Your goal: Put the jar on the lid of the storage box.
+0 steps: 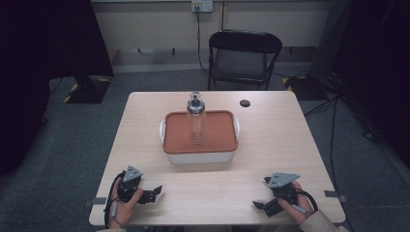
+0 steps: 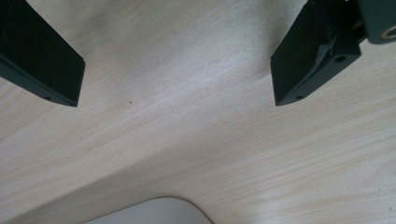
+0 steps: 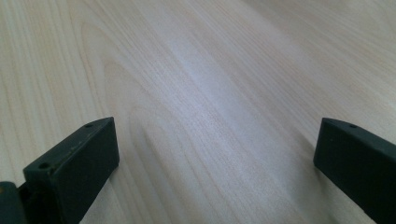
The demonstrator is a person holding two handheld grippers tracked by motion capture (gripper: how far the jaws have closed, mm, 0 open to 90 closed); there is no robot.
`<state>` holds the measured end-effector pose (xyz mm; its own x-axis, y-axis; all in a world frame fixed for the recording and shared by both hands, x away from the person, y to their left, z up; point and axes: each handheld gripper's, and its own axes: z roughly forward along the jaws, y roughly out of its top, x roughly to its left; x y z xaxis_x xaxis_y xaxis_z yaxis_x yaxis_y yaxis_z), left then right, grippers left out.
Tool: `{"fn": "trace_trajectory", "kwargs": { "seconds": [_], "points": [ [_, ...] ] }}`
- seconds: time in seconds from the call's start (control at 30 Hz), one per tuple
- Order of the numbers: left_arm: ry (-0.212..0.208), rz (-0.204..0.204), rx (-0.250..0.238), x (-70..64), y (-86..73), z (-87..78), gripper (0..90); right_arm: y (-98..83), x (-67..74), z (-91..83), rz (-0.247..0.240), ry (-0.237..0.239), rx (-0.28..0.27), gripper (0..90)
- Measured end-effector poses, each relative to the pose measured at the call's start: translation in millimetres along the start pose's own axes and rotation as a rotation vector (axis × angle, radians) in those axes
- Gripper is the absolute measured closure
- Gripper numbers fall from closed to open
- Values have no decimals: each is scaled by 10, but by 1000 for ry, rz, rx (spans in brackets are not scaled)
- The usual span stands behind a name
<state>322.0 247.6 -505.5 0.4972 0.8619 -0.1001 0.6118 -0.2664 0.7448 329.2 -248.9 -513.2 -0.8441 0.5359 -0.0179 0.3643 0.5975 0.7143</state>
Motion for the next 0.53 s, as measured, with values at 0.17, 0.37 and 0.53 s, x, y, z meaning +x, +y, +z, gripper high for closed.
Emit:
{"fn": "trace_trajectory", "kwargs": {
  "seconds": [0.17,0.37,0.53],
  "points": [
    [20,5,16,19,-28,-14,26,0,0,0,0,0,0,0],
    [32,17,29,20,-44,-16,26,0,0,0,0,0,0,0],
    [29,15,31,22,-47,-4,26,0,0,0,0,0,0,0]
  ]
}}
